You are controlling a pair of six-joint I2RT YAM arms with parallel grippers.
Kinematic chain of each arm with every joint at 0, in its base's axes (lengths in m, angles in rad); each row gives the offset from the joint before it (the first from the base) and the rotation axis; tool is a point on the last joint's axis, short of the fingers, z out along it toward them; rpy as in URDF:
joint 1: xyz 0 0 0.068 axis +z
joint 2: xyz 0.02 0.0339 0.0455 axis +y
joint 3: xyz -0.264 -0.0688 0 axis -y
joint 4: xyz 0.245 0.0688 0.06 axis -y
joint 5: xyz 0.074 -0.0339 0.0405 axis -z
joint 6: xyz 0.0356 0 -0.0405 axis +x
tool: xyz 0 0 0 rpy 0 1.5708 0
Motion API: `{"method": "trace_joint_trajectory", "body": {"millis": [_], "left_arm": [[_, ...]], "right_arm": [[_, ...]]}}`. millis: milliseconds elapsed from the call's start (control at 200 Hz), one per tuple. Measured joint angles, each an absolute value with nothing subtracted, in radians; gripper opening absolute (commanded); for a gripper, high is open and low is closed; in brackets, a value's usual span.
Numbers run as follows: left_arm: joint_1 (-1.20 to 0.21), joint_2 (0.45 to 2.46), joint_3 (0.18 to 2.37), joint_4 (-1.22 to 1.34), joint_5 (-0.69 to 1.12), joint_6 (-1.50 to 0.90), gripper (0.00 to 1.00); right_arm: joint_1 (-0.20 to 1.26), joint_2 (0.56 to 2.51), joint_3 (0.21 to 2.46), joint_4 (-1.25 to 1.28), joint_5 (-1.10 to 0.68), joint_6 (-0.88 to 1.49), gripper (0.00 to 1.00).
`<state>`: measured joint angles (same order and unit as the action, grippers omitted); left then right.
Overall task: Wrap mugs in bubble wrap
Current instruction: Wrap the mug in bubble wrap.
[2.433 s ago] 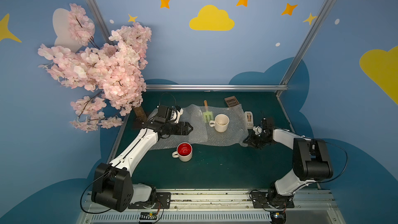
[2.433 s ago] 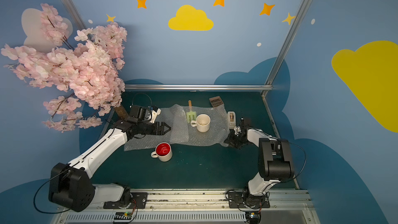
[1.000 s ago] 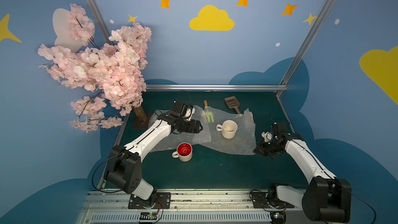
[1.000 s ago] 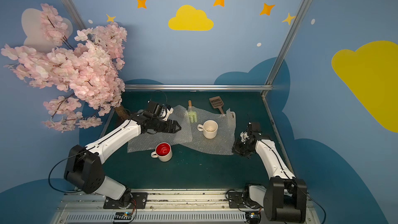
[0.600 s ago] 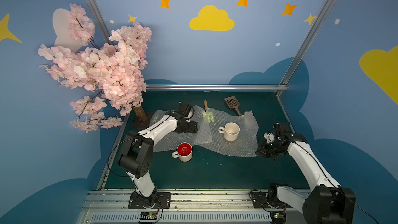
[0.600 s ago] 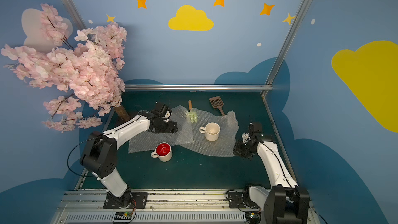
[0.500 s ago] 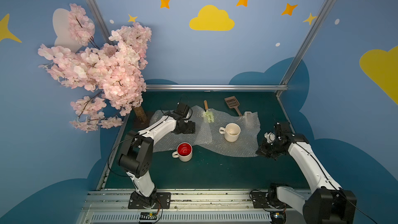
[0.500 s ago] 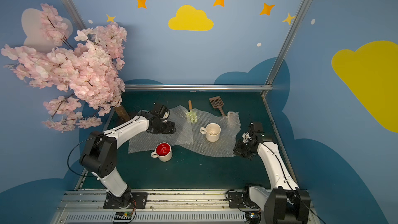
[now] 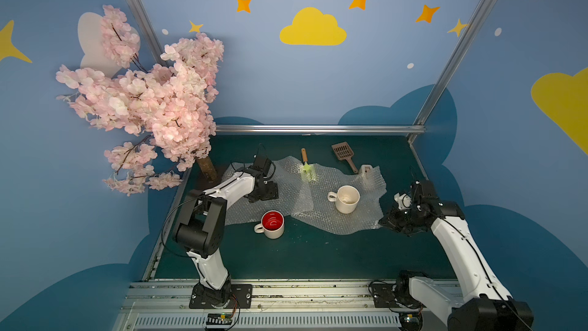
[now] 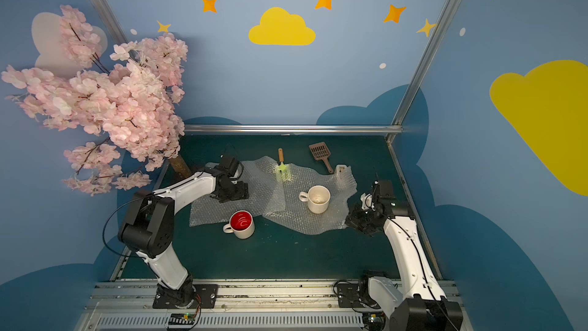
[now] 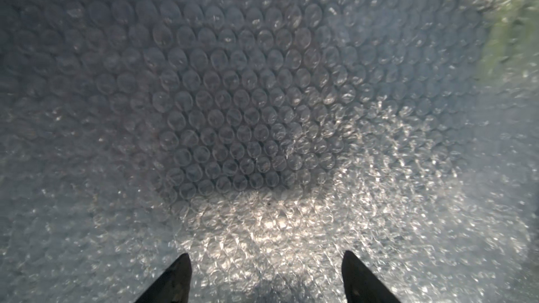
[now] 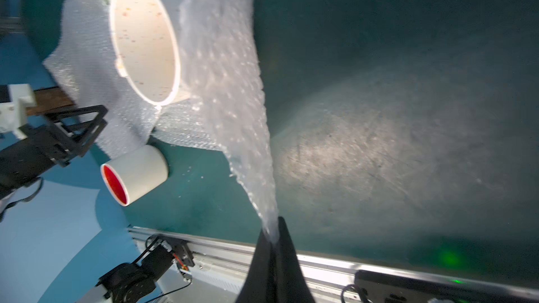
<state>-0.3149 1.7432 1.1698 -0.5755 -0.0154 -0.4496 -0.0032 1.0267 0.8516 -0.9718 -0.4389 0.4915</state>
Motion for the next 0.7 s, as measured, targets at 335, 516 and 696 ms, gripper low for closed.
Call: {"method": "trace_joint_trajectory", "body": {"millis": [335,516,696], "left_arm": [[-0.397,1.562,1.172,-0.632,0.054,-0.427,0.8],[-0.466,1.528,1.16,-0.653,0.091,-0.444,0.8],[-0.553,1.534,1.178,-0.66,0.118,-0.485,0.8]], "right_arm": [[0.012,1.221,0.981,-0.779,-0.598,0.555,0.0],[0.059,1.359,1.033,-0.705,-0.617,0.563,0.0],[0.114,1.476,1.074,-0.642,-0.612,0.559,0.0]]}}
